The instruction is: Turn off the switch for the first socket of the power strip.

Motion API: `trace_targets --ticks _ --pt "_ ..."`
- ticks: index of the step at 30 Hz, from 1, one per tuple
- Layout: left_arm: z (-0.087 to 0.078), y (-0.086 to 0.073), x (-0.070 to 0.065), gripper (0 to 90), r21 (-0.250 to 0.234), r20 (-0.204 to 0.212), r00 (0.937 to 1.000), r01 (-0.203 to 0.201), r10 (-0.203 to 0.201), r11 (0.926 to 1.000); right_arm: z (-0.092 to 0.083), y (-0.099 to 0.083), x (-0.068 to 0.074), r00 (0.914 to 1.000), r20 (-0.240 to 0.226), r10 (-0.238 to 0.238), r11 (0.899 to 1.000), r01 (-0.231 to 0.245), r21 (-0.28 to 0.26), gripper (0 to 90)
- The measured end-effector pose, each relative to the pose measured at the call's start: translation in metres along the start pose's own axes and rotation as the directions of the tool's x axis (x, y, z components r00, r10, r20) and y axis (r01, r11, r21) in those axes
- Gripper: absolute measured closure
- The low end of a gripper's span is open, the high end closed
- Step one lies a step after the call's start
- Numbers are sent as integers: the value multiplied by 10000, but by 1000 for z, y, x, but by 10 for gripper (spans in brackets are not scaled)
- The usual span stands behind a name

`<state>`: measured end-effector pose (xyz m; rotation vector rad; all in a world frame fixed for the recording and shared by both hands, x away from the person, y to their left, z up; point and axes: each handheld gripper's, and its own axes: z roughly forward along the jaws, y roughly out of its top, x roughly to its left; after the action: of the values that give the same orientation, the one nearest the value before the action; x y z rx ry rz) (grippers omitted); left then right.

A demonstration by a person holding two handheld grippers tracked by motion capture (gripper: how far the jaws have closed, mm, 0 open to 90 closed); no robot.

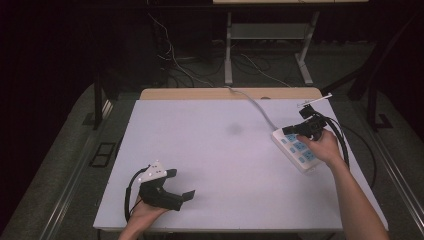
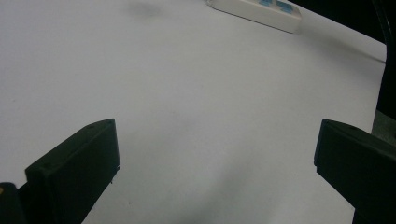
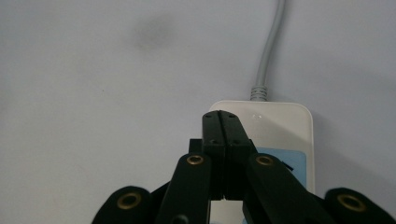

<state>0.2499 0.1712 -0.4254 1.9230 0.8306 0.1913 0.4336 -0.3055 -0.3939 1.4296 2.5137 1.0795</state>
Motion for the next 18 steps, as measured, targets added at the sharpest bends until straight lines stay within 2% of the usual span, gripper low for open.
trace_targets --ticks 12,18 --pt "0 0 0 0 -5 -5 10000 17 -17 10000 8 -2 -1 10000 -8 12 9994 -12 336 897" --pt "0 0 1 0 4 -4 10000 21 -21 10000 12 -5 -2 10000 34 40 9975 -42 702 898"
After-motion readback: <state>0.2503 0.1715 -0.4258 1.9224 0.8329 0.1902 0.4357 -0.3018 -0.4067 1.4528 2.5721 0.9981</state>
